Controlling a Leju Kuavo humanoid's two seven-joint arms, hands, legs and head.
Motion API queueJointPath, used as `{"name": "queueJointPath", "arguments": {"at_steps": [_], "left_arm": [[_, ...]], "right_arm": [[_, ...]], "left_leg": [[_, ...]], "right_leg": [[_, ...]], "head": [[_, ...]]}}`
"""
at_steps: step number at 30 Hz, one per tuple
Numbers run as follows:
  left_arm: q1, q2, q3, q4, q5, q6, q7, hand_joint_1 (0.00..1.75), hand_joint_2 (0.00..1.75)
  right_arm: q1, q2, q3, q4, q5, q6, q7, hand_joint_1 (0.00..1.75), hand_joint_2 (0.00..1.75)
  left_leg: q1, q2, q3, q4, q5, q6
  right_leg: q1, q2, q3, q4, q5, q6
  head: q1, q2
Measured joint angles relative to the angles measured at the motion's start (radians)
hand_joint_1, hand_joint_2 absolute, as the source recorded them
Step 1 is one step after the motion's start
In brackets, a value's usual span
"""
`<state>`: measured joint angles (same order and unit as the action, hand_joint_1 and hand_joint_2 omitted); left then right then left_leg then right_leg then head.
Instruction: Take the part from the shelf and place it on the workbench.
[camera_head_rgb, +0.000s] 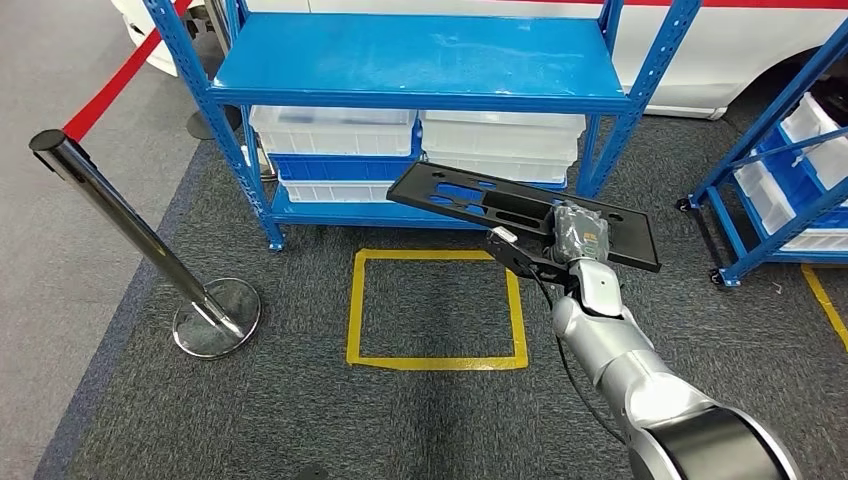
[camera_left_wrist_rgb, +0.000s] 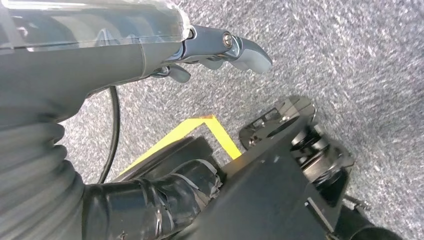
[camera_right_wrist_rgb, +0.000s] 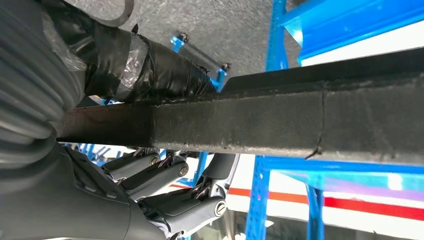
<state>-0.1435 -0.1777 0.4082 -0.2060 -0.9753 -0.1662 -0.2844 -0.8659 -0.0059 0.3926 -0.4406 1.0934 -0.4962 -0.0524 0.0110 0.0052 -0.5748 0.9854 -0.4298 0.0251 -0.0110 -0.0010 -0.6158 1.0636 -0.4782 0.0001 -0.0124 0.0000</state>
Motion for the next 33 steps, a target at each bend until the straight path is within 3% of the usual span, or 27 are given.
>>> {"name": "queueJointPath", "arguments": {"at_steps": [3, 4, 5, 6, 8, 10, 13, 15, 18, 20, 21, 24, 26, 29, 31, 33], "left_arm": [[0.000, 0.000, -0.004, 0.000, 0.000, 0.001, -0.002, 0.00, 1.75], [0.000, 0.000, -0.005, 0.000, 0.000, 0.002, -0.002, 0.00, 1.75], [0.001, 0.000, -0.006, 0.000, 0.000, 0.003, -0.002, 0.00, 1.75], [0.002, 0.000, -0.008, 0.000, 0.000, 0.004, -0.002, 0.00, 1.75], [0.003, 0.000, -0.011, 0.000, 0.000, 0.006, -0.003, 0.00, 1.75], [0.002, 0.000, -0.013, 0.000, 0.001, 0.008, -0.004, 0.00, 1.75], [0.002, 0.001, -0.015, 0.000, 0.001, 0.009, -0.006, 0.00, 1.75], [0.004, 0.002, -0.015, 0.000, 0.000, 0.009, -0.006, 0.00, 1.75], [0.005, 0.004, -0.016, 0.000, 0.000, 0.009, -0.007, 0.00, 1.75], [0.005, 0.005, -0.016, 0.000, 0.000, 0.009, -0.007, 0.00, 1.75], [0.006, 0.005, -0.016, 0.000, 0.000, 0.009, -0.007, 0.00, 1.75], [0.005, 0.008, -0.017, 0.000, -0.001, 0.010, -0.009, 0.00, 1.75], [0.005, 0.011, -0.018, 0.000, -0.002, 0.010, -0.010, 0.00, 1.75], [0.006, 0.011, -0.020, 0.000, -0.003, 0.010, -0.012, 0.00, 1.75], [0.007, 0.012, -0.021, 0.000, -0.003, 0.011, -0.013, 0.00, 1.75], [0.006, 0.012, -0.021, 0.000, -0.004, 0.012, -0.015, 0.00, 1.75]], "right_arm": [[0.007, -0.004, -0.006, -0.001, -0.021, -0.004, -0.022, 1.75, 1.75], [0.013, -0.005, -0.008, -0.002, -0.028, -0.005, -0.027, 1.75, 1.75], [0.019, -0.007, -0.011, -0.002, -0.032, -0.006, -0.030, 1.75, 1.75], [0.023, -0.008, -0.013, -0.002, -0.034, -0.007, -0.031, 1.75, 1.75], [0.025, -0.011, -0.015, -0.003, -0.037, -0.012, -0.031, 1.75, 1.75], [0.025, -0.012, -0.017, -0.006, -0.039, -0.018, -0.033, 1.75, 1.75], [0.029, -0.014, -0.018, -0.009, -0.040, -0.021, -0.034, 1.75, 1.75], [0.030, -0.016, -0.018, -0.012, -0.035, -0.024, -0.034, 1.75, 1.75], [0.031, -0.017, -0.018, -0.017, -0.028, -0.033, -0.033, 1.75, 1.75], [0.034, -0.017, -0.018, -0.017, -0.024, -0.035, -0.030, 1.75, 1.75], [0.036, -0.017, -0.018, -0.017, -0.020, -0.035, -0.028, 1.75, 1.75], [0.036, -0.017, -0.018, -0.020, -0.010, -0.042, -0.024, 1.75, 1.75], [0.036, -0.018, -0.018, -0.021, -0.009, -0.049, -0.024, 1.75, 1.75], [0.040, -0.019, -0.018, -0.022, -0.005, -0.054, -0.024, 1.75, 1.75], [0.040, -0.021, -0.018, -0.024, -0.001, -0.056, -0.024, 1.75, 1.75], [0.042, -0.023, -0.018, -0.024, 0.001, -0.058, -0.024, 1.75, 1.75]], "left_leg": [[0.001, 0.001, -0.002, -0.005, 0.006, 0.008], [0.001, 0.000, -0.004, -0.002, 0.005, 0.008], [0.001, -0.001, -0.005, 0.001, 0.004, 0.008], [0.002, -0.002, -0.005, 0.005, 0.002, 0.006], [0.001, -0.004, -0.008, 0.018, -0.006, 0.000], [-0.002, -0.005, -0.017, 0.035, -0.014, -0.010], [-0.004, -0.005, -0.027, 0.040, -0.013, -0.023], [-0.002, -0.005, -0.042, 0.070, -0.038, -0.032], [0.001, -0.005, -0.115, 0.239, -0.127, -0.042], [0.001, -0.005, -0.148, 0.311, -0.141, -0.042], [0.001, -0.005, -0.139, 0.293, -0.121, -0.038], [-0.006, -0.006, -0.049, 0.102, -0.030, -0.015], [-0.013, -0.007, -0.022, 0.039, -0.017, -0.006], [-0.012, -0.013, -0.017, 0.019, -0.006, 0.001], [-0.005, -0.019, -0.011, 0.002, 0.006, 0.008], [-0.003, -0.026, -0.013, 0.001, 0.010, 0.012]], "right_leg": [[-0.003, 0.001, -0.084, 0.173, -0.084, 0.009], [-0.004, 0.001, -0.107, 0.221, -0.094, 0.011], [-0.007, 0.001, -0.116, 0.236, -0.086, 0.013], [-0.009, 0.001, -0.105, 0.212, -0.060, 0.014], [-0.014, 0.000, -0.048, 0.093, 0.005, 0.015], [-0.012, 0.001, -0.012, 0.007, 0.030, 0.011], [-0.008, 0.002, -0.014, -0.004, 0.029, -0.005], [-0.011, 0.001, -0.014, -0.011, 0.035, -0.020], [-0.009, 0.002, -0.015, -0.015, 0.040, -0.030], [-0.006, 0.002, -0.016, -0.013, 0.040, -0.031], [-0.004, 0.002, -0.016, -0.013, 0.040, -0.031], [0.001, 0.002, -0.015, -0.012, 0.041, -0.029], [0.001, 0.000, -0.019, -0.014, 0.045, -0.021], [0.001, -0.005, -0.018, -0.022, 0.048, -0.005], [0.001, -0.005, -0.037, 0.024, 0.011, 0.002], [-0.001, -0.002, -0.090, 0.146, -0.056, 0.006]], "head": [[0.002, 0.000], [0.002, 0.000], [0.002, 0.000], [0.002, 0.000], [0.002, 0.000], [0.001, 0.000], [0.001, 0.000], [0.001, 0.000], [0.001, 0.000], [0.001, 0.000], [0.001, 0.000], [0.001, 0.000], [0.001, 0.000], [0.001, 0.000], [0.003, 0.000], [0.005, 0.000]]}}
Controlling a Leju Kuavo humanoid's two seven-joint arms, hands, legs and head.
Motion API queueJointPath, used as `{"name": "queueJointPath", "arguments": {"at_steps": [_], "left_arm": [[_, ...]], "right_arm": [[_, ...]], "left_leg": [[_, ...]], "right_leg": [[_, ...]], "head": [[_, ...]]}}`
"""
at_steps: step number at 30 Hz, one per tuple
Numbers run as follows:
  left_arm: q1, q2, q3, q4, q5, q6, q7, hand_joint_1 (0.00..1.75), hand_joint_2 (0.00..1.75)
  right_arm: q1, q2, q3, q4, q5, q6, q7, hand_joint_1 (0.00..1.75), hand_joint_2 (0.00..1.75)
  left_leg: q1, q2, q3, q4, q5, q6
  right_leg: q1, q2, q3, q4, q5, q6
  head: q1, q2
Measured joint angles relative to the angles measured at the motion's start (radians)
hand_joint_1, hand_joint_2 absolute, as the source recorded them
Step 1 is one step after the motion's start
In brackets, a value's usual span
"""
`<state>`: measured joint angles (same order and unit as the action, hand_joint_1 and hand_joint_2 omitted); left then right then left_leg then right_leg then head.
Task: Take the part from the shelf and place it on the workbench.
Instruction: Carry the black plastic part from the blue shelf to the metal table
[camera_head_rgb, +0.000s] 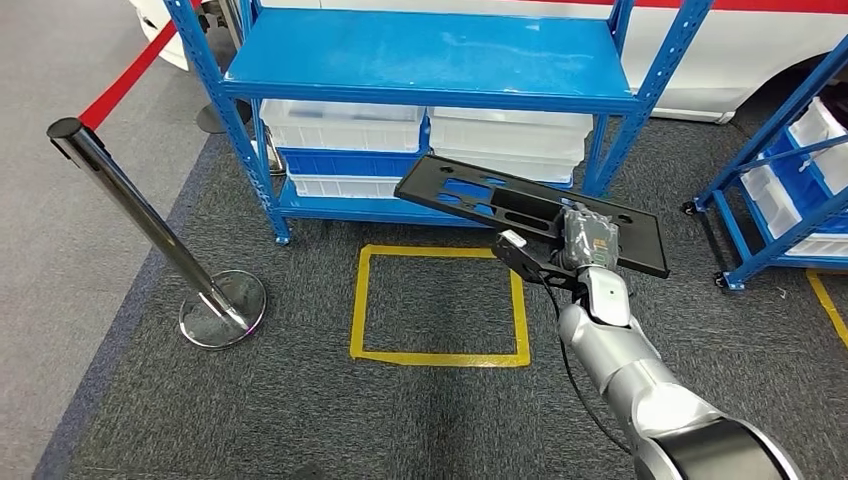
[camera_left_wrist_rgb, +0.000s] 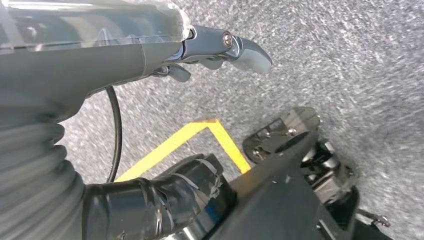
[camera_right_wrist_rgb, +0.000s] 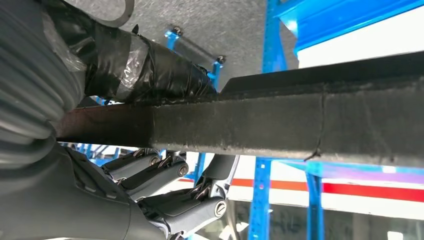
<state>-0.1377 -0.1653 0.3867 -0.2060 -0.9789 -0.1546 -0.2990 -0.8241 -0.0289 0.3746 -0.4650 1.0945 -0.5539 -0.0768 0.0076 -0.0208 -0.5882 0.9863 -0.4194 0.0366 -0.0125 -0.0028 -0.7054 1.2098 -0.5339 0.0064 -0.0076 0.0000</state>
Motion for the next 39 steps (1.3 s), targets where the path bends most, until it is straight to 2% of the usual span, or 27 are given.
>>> {"name": "queueJointPath", "arguments": {"at_steps": [1, 2, 3, 5, 7, 8, 12, 14, 16, 17, 18, 19, 20, 22, 23, 24, 26, 27, 28, 30, 31, 32, 33, 34, 35, 37, 39], "left_arm": [[0.000, 0.000, 0.000, 0.000, 0.000, 0.000, 0.000, 0.00, 1.75], [0.001, 0.000, 0.000, 0.000, -0.001, 0.000, -0.001, 0.00, 1.75], [0.003, 0.000, 0.000, 0.000, -0.001, 0.000, -0.001, 0.00, 1.75], [0.005, 0.000, -0.001, 0.000, -0.001, 0.000, -0.003, 0.00, 1.75], [0.005, 0.000, -0.001, 0.000, -0.001, 0.000, -0.005, 0.00, 1.75], [0.005, 0.000, -0.001, 0.000, -0.001, 0.000, -0.006, 0.00, 1.75], [0.007, 0.001, -0.001, 0.000, -0.001, 0.000, -0.007, 0.00, 1.75], [0.007, 0.003, -0.001, 0.000, -0.001, 0.000, -0.007, 0.00, 1.75], [0.007, 0.003, -0.001, 0.000, 0.000, 0.000, -0.007, 0.00, 1.75], [0.007, 0.003, -0.001, 0.000, -0.001, 0.000, -0.007, 0.00, 1.75], [0.007, 0.003, -0.001, 0.000, -0.001, 0.000, -0.007, 0.00, 1.75], [0.007, 0.003, -0.001, 0.000, -0.001, 0.000, -0.007, 0.00, 1.75], [0.006, 0.003, -0.001, 0.000, -0.001, 0.001, -0.007, 0.00, 1.75], [0.004, 0.004, -0.001, 0.000, -0.002, 0.001, -0.007, 0.00, 1.75], [0.003, 0.005, -0.001, 0.000, -0.002, 0.002, -0.008, 0.00, 1.75], [0.002, 0.005, -0.001, 0.000, -0.002, 0.002, -0.008, 0.00, 1.75], [0.003, 0.005, -0.001, 0.000, -0.002, 0.002, -0.008, 0.00, 1.75], [0.005, 0.005, -0.002, 0.000, -0.001, 0.002, -0.009, 0.00, 1.75], [0.006, 0.006, -0.002, 0.000, -0.001, 0.002, -0.009, 0.00, 1.75], [0.004, 0.007, -0.002, 0.000, 0.000, 0.002, -0.009, 0.00, 1.75], [0.003, 0.007, -0.002, 0.000, 0.002, 0.002, -0.009, 0.00, 1.75], [0.003, 0.007, -0.002, 0.000, 0.005, 0.003, -0.009, 0.00, 1.75], [0.004, 0.007, -0.002, 0.000, 0.009, 0.005, -0.009, 0.00, 1.75], [0.006, 0.007, -0.002, 0.000, 0.014, 0.007, -0.010, 0.00, 1.75], [0.009, 0.007, -0.001, 0.000, 0.019, 0.010, -0.011, 0.00, 1.75], [0.013, 0.007, 0.000, 0.000, 0.030, 0.017, -0.016, 0.00, 1.75], [0.018, 0.007, 0.003, 0.000, 0.039, 0.024, -0.023, 0.00, 1.75]], "right_arm": [[0.004, 0.000, 0.000, 0.000, 0.000, -0.001, 0.000, 1.75, 1.75], [0.009, -0.001, 0.000, 0.000, 0.000, -0.001, 0.000, 1.75, 1.75], [0.012, -0.002, 0.000, 0.000, 0.000, -0.001, 0.000, 1.75, 1.75], [0.015, -0.003, 0.000, -0.001, 0.000, -0.002, 0.000, 1.75, 1.75], [0.014, -0.003, 0.000, -0.004, -0.001, -0.004, -0.001, 1.75, 1.75], [0.014, -0.003, 0.000, -0.005, -0.001, -0.004, -0.002, 1.75, 1.75], [0.016, -0.004, 0.000, -0.008, -0.002, -0.007, 0.000, 1.75, 1.75], [0.015, -0.005, 0.000, -0.010, 0.000, -0.011, 0.003, 1.75, 1.75], [0.017, -0.005, 0.000, -0.011, 0.004, -0.015, 0.004, 1.75, 1.75], [0.018, -0.005, 0.000, -0.011, 0.006, -0.015, 0.004, 1.75, 1.75], [0.019, -0.005, 0.000, -0.012, 0.007, -0.015, 0.004, 1.75, 1.75], [0.020, -0.005, 0.000, -0.012, 0.007, -0.016, 0.004, 1.75, 1.75], [0.021, -0.005, 0.000, -0.013, 0.007, -0.016, 0.004, 1.75, 1.75], [0.020, -0.006, 0.000, -0.017, 0.007, -0.018, 0.004, 1.75, 1.75], [0.019, -0.008, 0.000, -0.018, 0.007, -0.020, 0.004, 1.75, 1.75], [0.019, -0.009, 0.000, -0.019, 0.006, -0.021, 0.004, 1.75, 1.75], [0.019, -0.010, 0.000, -0.020, 0.006, -0.022, 0.004, 1.75, 1.75], [0.018, -0.010, 0.000, -0.022, 0.006, -0.023, 0.004, 1.75, 1.75], [0.018, -0.012, 0.000, -0.023, 0.006, -0.024, 0.005, 1.75, 1.75], [0.018, -0.016, 0.000, -0.024, 0.013, -0.027, 0.011, 1.75, 1.75], [0.020, -0.018, 0.000, -0.025, 0.017, -0.029, 0.015, 1.75, 1.75], [0.026, -0.019, 0.000, -0.027, 0.021, -0.030, 0.018, 1.75, 1.75], [0.037, -0.020, 0.000, -0.035, 0.024, -0.030, 0.019, 1.75, 1.75], [0.050, -0.020, 0.000, -0.049, 0.025, -0.029, 0.018, 1.75, 1.75], [0.065, -0.020, 0.000, -0.067, 0.029, -0.027, 0.020, 1.75, 1.75], [0.104, -0.020, 0.004, -0.111, 0.046, -0.024, 0.031, 1.75, 1.75], [0.156, -0.020, 0.012, -0.155, 0.063, -0.028, 0.047, 1.75, 1.75]], "left_leg": [[0.000, -0.005, -0.002, 0.003, 0.000, 0.000], [0.000, -0.009, -0.004, 0.006, 0.000, 0.000], [0.000, -0.013, -0.006, 0.010, -0.001, 0.000], [0.000, -0.020, -0.009, 0.020, -0.005, -0.003], [-0.003, -0.025, -0.015, 0.030, -0.010, -0.010], [-0.004, -0.026, -0.018, 0.033, -0.011, -0.014], [-0.005, -0.022, -0.028, 0.048, -0.021, -0.033], [-0.003, -0.004, -0.062, 0.124, -0.069, -0.044], [0.000, 0.009, -0.120, 0.254, -0.130, -0.052], [0.001, 0.012, -0.141, 0.300, -0.144, -0.054], [0.002, 0.014, -0.145, 0.310, -0.138, -0.054], [0.002, 0.017, -0.129, 0.280, -0.115, -0.052], [0.000, 0.027, -0.097, 0.218, -0.080, -0.048], [-0.009, 0.071, -0.030, 0.082, -0.030, -0.035], [-0.015, 0.087, -0.012, 0.043, -0.020, -0.028], [-0.019, 0.092, -0.006, 0.026, -0.020, -0.024], [-0.018, 0.070, -0.008, 0.019, -0.013, -0.015], [-0.015, 0.059, -0.007, 0.014, -0.008, -0.010], [-0.012, 0.048, -0.006, 0.009, -0.003, -0.005], [-0.009, 0.026, -0.006, 0.003, 0.004, 0.002], [-0.008, 0.014, -0.008, 0.004, 0.005, 0.004], [-0.008, 0.000, -0.009, 0.005, 0.006, 0.005], [-0.008, -0.014, -0.009, 0.008, 0.006, 0.005], [-0.007, -0.030, -0.010, 0.011, 0.005, 0.004], [-0.007, -0.045, -0.010, 0.016, 0.003, 0.002], [-0.005, -0.071, -0.015, 0.028, -0.003, -0.005], [-0.002, -0.094, -0.026, 0.035, -0.005, -0.016]], "right_leg": [[0.000, 0.001, -0.025, 0.060, -0.023, 0.002], [-0.001, 0.001, -0.039, 0.093, -0.028, 0.003], [-0.001, 0.001, -0.035, 0.090, -0.015, 0.003], [-0.001, 0.003, 0.021, -0.020, 0.046, -0.001], [0.003, 0.009, 0.076, -0.128, 0.079, -0.007], [0.004, 0.012, 0.088, -0.153, 0.081, -0.010], [0.002, 0.006, 0.091, -0.166, 0.087, -0.029], [-0.002, -0.003, 0.093, -0.173, 0.092, -0.040], [-0.001, -0.014, 0.091, -0.174, 0.093, -0.044], [-0.001, -0.021, 0.091, -0.174, 0.093, -0.044], [0.000, -0.029, 0.091, -0.173, 0.093, -0.044], [0.000, -0.038, 0.092, -0.173, 0.092, -0.043], [0.001, -0.047, 0.093, -0.173, 0.092, -0.042], [0.004, -0.066, 0.096, -0.173, 0.089, -0.038], [0.007, -0.076, 0.096, -0.172, 0.088, -0.034], [0.009, -0.087, 0.097, -0.172, 0.087, -0.030], [0.011, -0.106, 0.098, -0.173, 0.085, -0.019], [0.009, -0.099, 0.097, -0.169, 0.079, -0.013], [0.007, -0.079, 0.089, -0.149, 0.062, -0.008], [0.003, -0.024, 0.044, -0.048, 0.003, -0.003], [0.002, -0.008, 0.013, 0.021, -0.028, -0.002], [0.002, -0.002, -0.012, 0.074, -0.044, -0.001], [0.001, 0.000, -0.023, 0.098, -0.042, 0.000], [0.000, 0.002, -0.015, 0.080, -0.020, -0.001], [-0.002, 0.008, 0.009, 0.028, 0.016, -0.002], [-0.008, 0.052, 0.068, -0.097, 0.068, -0.005], [-0.009, 0.084, 0.094, -0.151, 0.075, -0.006]], "head": [[0.000, 0.000], [0.000, 0.000], [0.000, 0.000], [0.000, 0.000], [0.000, 0.000], [0.000, 0.000], [-0.001, 0.000], [-0.003, 0.000], [-0.004, 0.000], [-0.004, 0.000], [-0.004, 0.000], [-0.004, 0.000], [-0.004, 0.000], [-0.004, 0.000], [-0.004, 0.000], [-0.004, 0.000], [-0.004, 0.000], [-0.003, 0.000], [-0.003, 0.000], [-0.003, 0.000], [-0.003, 0.000], [-0.003, 0.000], [-0.003, 0.000], [-0.003, 0.000], [-0.003, 0.000], [-0.003, 0.000], [-0.003, 0.000]]}}
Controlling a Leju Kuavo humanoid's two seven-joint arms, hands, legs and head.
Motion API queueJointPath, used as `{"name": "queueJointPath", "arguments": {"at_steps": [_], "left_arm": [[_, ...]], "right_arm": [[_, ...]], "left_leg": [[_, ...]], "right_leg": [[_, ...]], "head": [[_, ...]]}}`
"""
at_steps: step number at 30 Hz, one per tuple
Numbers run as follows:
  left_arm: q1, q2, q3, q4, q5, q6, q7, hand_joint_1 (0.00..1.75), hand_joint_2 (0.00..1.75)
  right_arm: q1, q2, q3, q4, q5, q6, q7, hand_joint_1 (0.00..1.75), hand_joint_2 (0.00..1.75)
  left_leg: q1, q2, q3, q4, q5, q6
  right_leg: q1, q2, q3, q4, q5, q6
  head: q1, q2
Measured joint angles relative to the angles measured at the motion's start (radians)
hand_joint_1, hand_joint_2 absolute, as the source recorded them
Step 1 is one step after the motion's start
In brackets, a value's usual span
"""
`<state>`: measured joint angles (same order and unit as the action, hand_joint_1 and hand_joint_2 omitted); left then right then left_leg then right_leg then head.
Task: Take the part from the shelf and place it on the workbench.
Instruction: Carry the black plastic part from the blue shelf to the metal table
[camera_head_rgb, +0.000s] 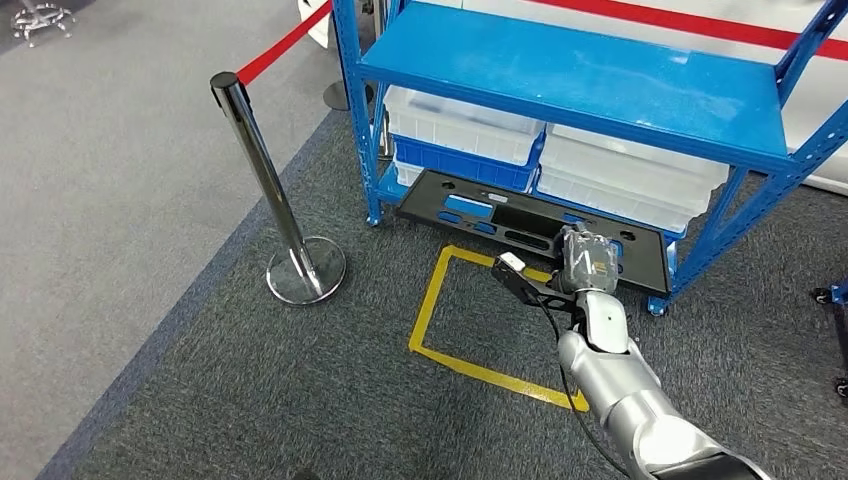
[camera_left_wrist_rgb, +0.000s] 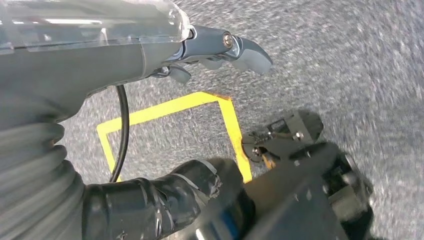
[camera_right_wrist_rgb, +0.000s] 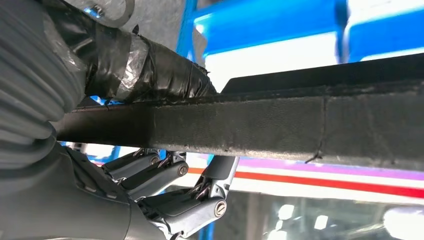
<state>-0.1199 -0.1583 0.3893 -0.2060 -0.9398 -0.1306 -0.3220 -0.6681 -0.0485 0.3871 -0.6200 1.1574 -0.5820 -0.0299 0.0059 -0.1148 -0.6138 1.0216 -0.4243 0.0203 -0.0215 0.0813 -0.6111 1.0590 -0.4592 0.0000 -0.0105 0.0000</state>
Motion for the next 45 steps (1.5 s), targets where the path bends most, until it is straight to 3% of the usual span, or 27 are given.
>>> {"name": "queueJointPath", "arguments": {"at_steps": [2, 3, 5, 7, 9, 10, 12, 13, 14, 16, 18, 19, 22, 24, 25, 26, 27, 29, 31, 33, 35, 37, 39, 40, 42, 44, 45], "left_arm": [[0.007, 0.001, 0.003, 0.000, 0.009, 0.007, -0.006, 0.00, 1.75], [0.012, 0.003, 0.006, 0.000, 0.013, 0.011, -0.008, 0.00, 1.75], [0.018, 0.006, 0.009, 0.000, 0.017, 0.015, -0.014, 0.00, 1.75], [0.020, 0.006, 0.013, 0.000, 0.018, 0.017, -0.018, 0.00, 1.75], [0.021, 0.006, 0.016, 0.000, 0.017, 0.017, -0.019, 0.00, 1.75], [0.021, 0.006, 0.017, 0.000, 0.017, 0.017, -0.019, 0.00, 1.75], [0.021, 0.007, 0.018, 0.000, 0.017, 0.017, -0.019, 0.00, 1.75], [0.022, 0.008, 0.019, 0.000, 0.016, 0.017, -0.019, 0.00, 1.75], [0.022, 0.009, 0.019, 0.000, 0.016, 0.017, -0.019, 0.00, 1.75], [0.023, 0.010, 0.020, 0.000, 0.016, 0.017, -0.019, 0.00, 1.75], [0.026, 0.010, 0.022, 0.000, 0.016, 0.017, -0.019, 0.00, 1.75], [0.027, 0.009, 0.023, 0.000, 0.016, 0.017, -0.019, 0.00, 1.75], [0.026, 0.010, 0.024, 0.000, 0.016, 0.017, -0.019, 0.00, 1.75], [0.025, 0.010, 0.025, 0.000, 0.016, 0.018, -0.019, 0.00, 1.75], [0.026, 0.010, 0.025, 0.000, 0.015, 0.017, -0.019, 0.00, 1.75], [0.027, 0.010, 0.025, 0.000, 0.015, 0.017, -0.019, 0.00, 1.75], [0.028, 0.010, 0.026, 0.000, 0.014, 0.017, -0.018, 0.00, 1.75], [0.027, 0.010, 0.026, 0.000, 0.010, 0.016, -0.016, 0.00, 1.75], [0.025, 0.010, 0.026, 0.000, 0.006, 0.015, -0.014, 0.00, 1.75], [0.024, 0.010, 0.025, 0.000, 0.003, 0.013, -0.013, 0.00, 1.75], [0.024, 0.012, 0.025, 0.000, 0.000, 0.013, -0.011, 0.00, 1.75], [0.018, 0.012, 0.025, 0.000, -0.002, 0.013, -0.010, 0.00, 1.75], [0.014, 0.013, 0.025, 0.000, -0.003, 0.013, -0.010, 0.00, 1.75], [0.013, 0.013, 0.025, 0.000, -0.004, 0.013, -0.010, 0.00, 1.75], [0.013, 0.013, 0.025, 0.000, -0.004, 0.013, -0.009, 0.00, 1.75], [0.011, 0.014, 0.025, 0.000, -0.003, 0.013, -0.007, 0.00, 1.75], [0.010, 0.014, 0.025, 0.000, -0.003, 0.013, -0.007, 0.00, 1.75]], "right_arm": [[0.063, 0.003, 0.013, -0.041, 0.009, -0.008, 0.006, 1.75, 1.75], [0.095, 0.004, 0.019, -0.065, 0.013, -0.012, 0.008, 1.75, 1.75], [0.152, 0.004, 0.024, -0.113, 0.018, -0.018, 0.010, 1.75, 1.75], [0.197, 0.000, 0.026, -0.152, 0.019, -0.019, 0.012, 1.75, 1.75], [0.228, -0.003, 0.028, -0.177, 0.019, -0.017, 0.013, 1.75, 1.75], [0.241, -0.003, 0.030, -0.189, 0.020, -0.014, 0.013, 1.75, 1.75], [0.257, -0.003, 0.035, -0.213, 0.022, -0.004, 0.012, 1.75, 1.75], [0.262, -0.003, 0.037, -0.223, 0.023, 0.000, 0.012, 1.75, 1.75], [0.265, -0.004, 0.038, -0.231, 0.024, 0.003, 0.012, 1.75, 1.75], [0.270, -0.005, 0.040, -0.243, 0.026, 0.004, 0.012, 1.75, 1.75], [0.274, -0.005, 0.043, -0.252, 0.027, 0.006, 0.011, 1.75, 1.75], [0.275, -0.005, 0.045, -0.257, 0.028, 0.006, 0.011, 1.75, 1.75], [0.280, -0.008, 0.046, -0.262, 0.028, 0.007, 0.009, 1.75, 1.75], [0.292, -0.009, 0.047, -0.262, 0.028, 0.008, 0.008, 1.75, 1.75], [0.299, -0.009, 0.048, -0.262, 0.029, 0.008, 0.007, 1.75, 1.75], [0.303, -0.009, 0.049, -0.262, 0.030, 0.007, 0.007, 1.75, 1.75], [0.304, -0.009, 0.050, -0.263, 0.031, 0.007, 0.007, 1.75, 1.75], [0.296, -0.009, 0.051, -0.265, 0.036, 0.007, 0.008, 1.75, 1.75], [0.284, -0.008, 0.052, -0.267, 0.041, 0.008, 0.008, 1.75, 1.75], [0.268, -0.006, 0.056, -0.269, 0.048, 0.014, 0.008, 1.75, 1.75], [0.248, -0.002, 0.060, -0.271, 0.051, 0.019, 0.008, 1.75, 1.75], [0.235, 0.002, 0.062, -0.274, 0.052, 0.020, 0.007, 1.75, 1.75], [0.230, 0.002, 0.064, -0.274, 0.053, 0.022, 0.007, 1.75, 1.75], [0.229, 0.003, 0.066, -0.274, 0.054, 0.024, 0.006, 1.75, 1.75], [0.222, 0.009, 0.072, -0.274, 0.054, 0.029, 0.006, 1.75, 1.75], [0.211, 0.017, 0.077, -0.274, 0.054, 0.033, 0.004, 1.75, 1.75], [0.206, 0.020, 0.079, -0.274, 0.054, 0.033, 0.003, 1.75, 1.75]], "left_leg": [[0.004, -0.024, -0.007, -0.001, 0.003, -0.012], [0.004, -0.020, -0.010, 0.004, 0.000, -0.017], [0.000, 0.032, -0.036, 0.059, -0.035, -0.028], [0.002, 0.093, -0.094, 0.182, -0.097, -0.039], [0.005, 0.109, -0.132, 0.269, -0.123, -0.044], [0.006, 0.112, -0.126, 0.260, -0.111, -0.044], [0.004, 0.130, -0.060, 0.144, -0.050, -0.037], [-0.002, 0.154, -0.022, 0.075, -0.028, -0.030], [-0.008, 0.171, 0.004, 0.024, -0.014, -0.022], [-0.018, 0.183, 0.017, -0.010, -0.012, -0.008], [-0.014, 0.158, 0.020, -0.020, -0.005, 0.003], [-0.011, 0.147, 0.023, -0.027, 0.000, 0.008], [-0.005, 0.114, 0.027, -0.037, 0.010, 0.022], [-0.005, 0.087, 0.024, -0.033, 0.010, 0.024], [-0.005, 0.071, 0.023, -0.029, 0.010, 0.024], [-0.004, 0.055, 0.021, -0.024, 0.008, 0.022], [-0.003, 0.040, 0.020, -0.018, 0.005, 0.018], [-0.003, 0.016, 0.010, 0.000, -0.002, 0.009], [-0.002, -0.004, -0.003, 0.009, -0.003, -0.003], [0.001, -0.012, -0.011, 0.010, 0.001, -0.015], [-0.001, 0.034, -0.028, 0.043, -0.018, -0.025], [-0.001, 0.090, -0.078, 0.146, -0.071, -0.033], [0.003, 0.104, -0.135, 0.260, -0.112, -0.038], [0.004, 0.107, -0.143, 0.276, -0.109, -0.039], [0.004, 0.120, -0.100, 0.193, -0.054, -0.035], [-0.006, 0.167, -0.032, 0.061, -0.006, -0.023], [-0.012, 0.183, -0.013, 0.021, 0.003, -0.016]], "right_leg": [[0.002, -0.017, 0.005, -0.007, 0.000, -0.004], [0.001, -0.030, 0.009, -0.012, 0.001, -0.009], [-0.003, -0.059, 0.015, -0.021, 0.003, -0.022], [0.001, -0.088, 0.018, -0.023, 0.001, -0.030], [0.004, -0.116, 0.018, -0.023, -0.001, -0.031], [0.004, -0.129, 0.018, -0.023, -0.002, -0.031], [0.006, -0.149, 0.022, -0.023, -0.004, -0.029], [0.008, -0.158, 0.023, -0.023, -0.006, -0.026], [0.010, -0.166, 0.025, -0.023, -0.007, -0.022], [0.014, -0.186, 0.029, -0.025, -0.009, -0.012], [0.014, -0.197, 0.036, -0.026, -0.013, -0.001], [0.012, -0.180, 0.034, -0.015, -0.024, 0.003], [0.008, -0.100, -0.028, 0.123, -0.106, 0.010], [0.007, -0.085, -0.081, 0.229, -0.142, 0.012], [0.006, -0.083, -0.088, 0.238, -0.132, 0.013], [0.004, -0.081, -0.079, 0.213, -0.105, 0.014], [0.000, -0.072, -0.052, 0.154, -0.065, 0.014], [-0.007, -0.032, -0.002, 0.041, -0.020, 0.015], [-0.006, -0.013, 0.014, 0.005, -0.019, 0.013], [-0.004, -0.034, 0.016, -0.001, -0.013, 0.002], [-0.006, -0.055, 0.020, -0.010, -0.007, -0.012], [-0.003, -0.080, 0.022, -0.014, -0.006, -0.021], [0.001, -0.110, 0.023, -0.014, -0.009, -0.024], [0.002, -0.125, 0.023, -0.014, -0.010, -0.025], [0.003, -0.150, 0.026, -0.014, -0.014, -0.023], [0.006, -0.170, 0.032, -0.014, -0.018, -0.017], [0.009, -0.180, 0.034, -0.015, -0.020, -0.013]], "head": [[0.000, 0.000], [0.000, 0.000], [-0.005, 0.000], [-0.010, 0.000], [-0.010, 0.000], [-0.010, 0.000], [-0.010, 0.000], [-0.010, 0.000], [-0.010, 0.000], [-0.009, 0.000], [-0.009, 0.000], [-0.008, 0.000], [-0.006, 0.000], [-0.006, 0.000], [-0.006, 0.000], [-0.006, 0.000], [-0.006, 0.000], [-0.006, 0.000], [-0.007, 0.000], [-0.007, 0.000], [-0.009, 0.000], [-0.011, 0.000], [-0.011, 0.000], [-0.011, 0.000], [-0.011, 0.000], [-0.011, 0.000], [-0.011, 0.000]]}}
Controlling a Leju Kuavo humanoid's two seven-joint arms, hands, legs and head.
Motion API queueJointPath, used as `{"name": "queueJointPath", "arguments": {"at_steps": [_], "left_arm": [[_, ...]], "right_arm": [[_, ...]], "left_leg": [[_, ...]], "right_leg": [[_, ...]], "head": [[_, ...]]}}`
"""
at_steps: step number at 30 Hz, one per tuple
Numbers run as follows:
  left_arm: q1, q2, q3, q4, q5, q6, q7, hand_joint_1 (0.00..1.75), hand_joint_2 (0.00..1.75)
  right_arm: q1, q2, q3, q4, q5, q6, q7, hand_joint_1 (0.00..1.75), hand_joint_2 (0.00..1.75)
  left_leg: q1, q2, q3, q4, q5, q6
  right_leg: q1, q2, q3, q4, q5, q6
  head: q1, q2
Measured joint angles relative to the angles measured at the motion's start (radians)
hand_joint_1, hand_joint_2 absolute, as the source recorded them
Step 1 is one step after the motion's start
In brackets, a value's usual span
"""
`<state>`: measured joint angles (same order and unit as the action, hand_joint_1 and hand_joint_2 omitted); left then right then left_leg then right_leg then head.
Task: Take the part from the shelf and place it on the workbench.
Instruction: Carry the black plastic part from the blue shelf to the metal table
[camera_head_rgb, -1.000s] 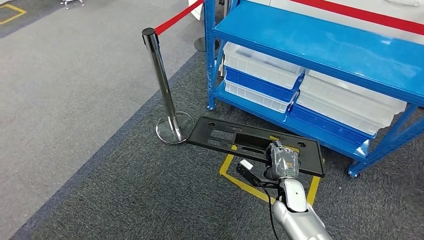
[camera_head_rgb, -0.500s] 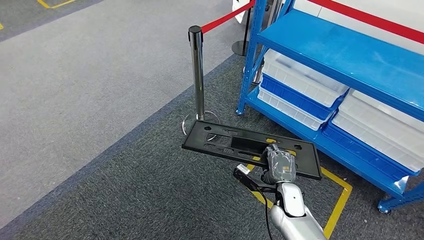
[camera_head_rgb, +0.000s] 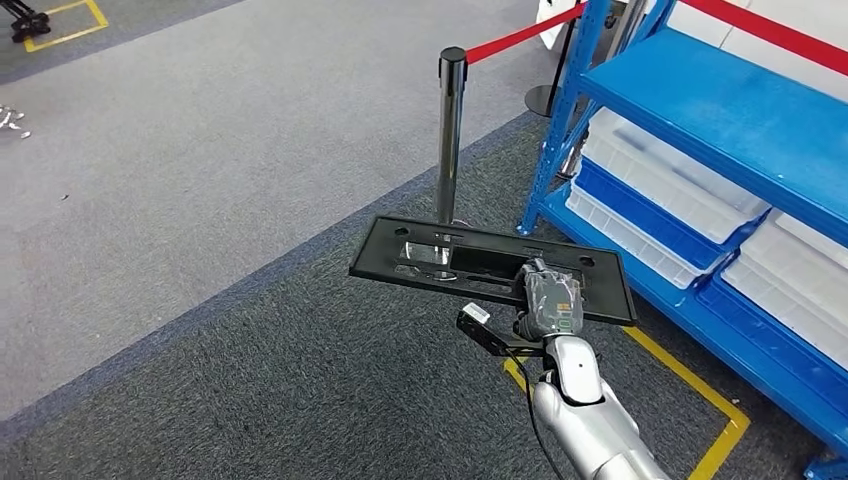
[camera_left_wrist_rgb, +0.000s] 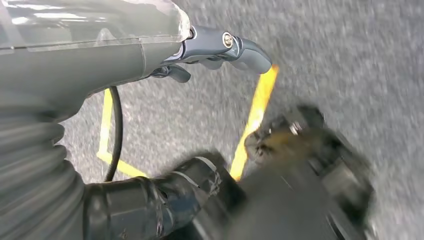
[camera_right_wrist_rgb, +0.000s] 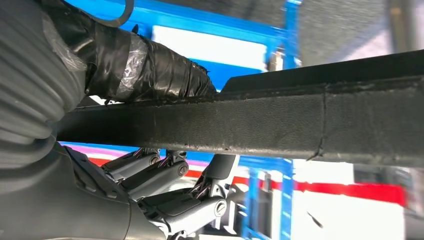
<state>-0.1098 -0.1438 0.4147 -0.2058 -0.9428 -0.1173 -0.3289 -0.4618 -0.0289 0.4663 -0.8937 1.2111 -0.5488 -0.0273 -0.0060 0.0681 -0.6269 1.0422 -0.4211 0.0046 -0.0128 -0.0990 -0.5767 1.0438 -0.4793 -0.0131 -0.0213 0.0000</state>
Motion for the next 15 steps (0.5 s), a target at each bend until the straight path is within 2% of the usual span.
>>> {"name": "queueJointPath", "arguments": {"at_steps": [1, 3, 4, 6, 7, 8, 9, 10, 11, 12, 13, 14, 15], "left_arm": [[-0.001, 0.000, 0.000, 0.000, 0.000, 0.001, 0.000, 0.00, 1.75], [0.001, 0.000, 0.000, 0.000, 0.000, 0.003, 0.000, 0.00, 1.75], [0.003, 0.000, 0.000, 0.000, 0.000, 0.004, 0.000, 0.00, 1.75], [0.003, 0.002, 0.000, 0.000, -0.002, 0.007, -0.002, 0.00, 1.75], [0.002, 0.003, 0.000, 0.000, -0.003, 0.009, -0.003, 0.00, 1.75], [0.001, 0.004, 0.000, 0.000, -0.003, 0.011, -0.003, 0.00, 1.75], [0.000, 0.005, -0.001, 0.000, -0.004, 0.012, -0.003, 0.00, 1.75], [0.000, 0.006, -0.001, 0.000, -0.005, 0.013, -0.004, 0.00, 1.75], [0.000, 0.007, -0.001, 0.000, -0.006, 0.013, -0.004, 0.00, 1.75], [0.001, 0.007, -0.001, 0.000, -0.006, 0.013, -0.004, 0.00, 1.75], [0.002, 0.007, -0.001, 0.000, -0.007, 0.013, -0.004, 0.00, 1.75], [0.002, 0.007, -0.001, 0.000, -0.007, 0.014, -0.004, 0.00, 1.75], [0.002, 0.007, -0.001, 0.000, -0.007, 0.014, -0.005, 0.00, 1.75]], "right_arm": [[-0.004, 0.003, 0.002, 0.000, -0.002, 0.000, -0.002, 1.75, 1.75], [-0.006, 0.009, 0.007, 0.000, -0.008, -0.002, -0.005, 1.75, 1.75], [-0.006, 0.011, 0.009, 0.001, -0.013, -0.003, -0.008, 1.75, 1.75], [-0.002, 0.013, 0.009, 0.003, -0.024, -0.009, -0.015, 1.75, 1.75], [0.002, 0.013, 0.010, 0.005, -0.029, -0.012, -0.018, 1.75, 1.75], [0.008, 0.012, 0.010, 0.007, -0.033, -0.015, -0.020, 1.75, 1.75], [0.016, 0.012, 0.010, 0.010, -0.036, -0.016, -0.021, 1.75, 1.75], [0.024, 0.011, 0.010, 0.013, -0.038, -0.017, -0.022, 1.75, 1.75], [0.030, 0.011, 0.010, 0.015, -0.039, -0.017, -0.023, 1.75, 1.75], [0.034, 0.011, 0.010, 0.016, -0.039, -0.017, -0.024, 1.75, 1.75], [0.035, 0.010, 0.010, 0.016, -0.040, -0.017, -0.024, 1.75, 1.75], [0.035, 0.009, 0.011, 0.017, -0.042, -0.018, -0.026, 1.75, 1.75], [0.035, 0.009, 0.011, 0.017, -0.047, -0.019, -0.029, 1.75, 1.75]], "left_leg": [[-0.006, 0.007, 0.006, -0.017, 0.000, 0.006], [-0.004, -0.019, 0.007, -0.024, 0.004, 0.018], [-0.001, -0.031, 0.010, -0.031, 0.008, 0.023], [0.007, -0.054, 0.017, -0.042, 0.014, 0.035], [0.006, -0.064, 0.017, -0.044, 0.015, 0.038], [0.006, -0.077, 0.017, -0.043, 0.015, 0.041], [0.006, -0.092, 0.017, -0.041, 0.015, 0.042], [0.006, -0.109, 0.017, -0.039, 0.014, 0.042], [0.006, -0.126, 0.017, -0.035, 0.012, 0.041], [0.006, -0.142, 0.017, -0.029, 0.009, 0.039], [0.008, -0.156, 0.016, -0.023, 0.005, 0.036], [0.007, -0.168, 0.013, -0.014, 0.001, 0.032], [0.008, -0.179, 0.008, -0.008, -0.002, 0.026]], "right_leg": [[0.002, -0.011, 0.002, -0.002, -0.001, 0.004], [0.004, -0.028, 0.008, -0.006, -0.005, 0.014], [0.002, -0.013, 0.009, -0.001, -0.012, 0.019], [-0.001, 0.045, -0.014, 0.056, -0.051, 0.026], [-0.002, 0.076, -0.041, 0.113, -0.080, 0.026], [-0.002, 0.090, -0.075, 0.179, -0.108, 0.026], [-0.002, 0.095, -0.105, 0.233, -0.124, 0.026], [-0.002, 0.097, -0.123, 0.259, -0.120, 0.027], [-0.003, 0.099, -0.124, 0.249, -0.098, 0.027], [-0.005, 0.105, -0.107, 0.200, -0.060, 0.026], [-0.008, 0.121, -0.081, 0.136, -0.024, 0.025], [-0.011, 0.142, -0.057, 0.077, 0.001, 0.025], [-0.013, 0.159, -0.040, 0.037, 0.014, 0.024]], "head": [[0.000, 0.000], [0.000, 0.000], [0.001, 0.000], [0.002, 0.000], [0.002, 0.000], [0.002, 0.000], [0.002, 0.000], [0.002, 0.000], [0.002, 0.000], [0.002, 0.000], [0.002, 0.000], [0.002, 0.000], [0.002, 0.000]]}}
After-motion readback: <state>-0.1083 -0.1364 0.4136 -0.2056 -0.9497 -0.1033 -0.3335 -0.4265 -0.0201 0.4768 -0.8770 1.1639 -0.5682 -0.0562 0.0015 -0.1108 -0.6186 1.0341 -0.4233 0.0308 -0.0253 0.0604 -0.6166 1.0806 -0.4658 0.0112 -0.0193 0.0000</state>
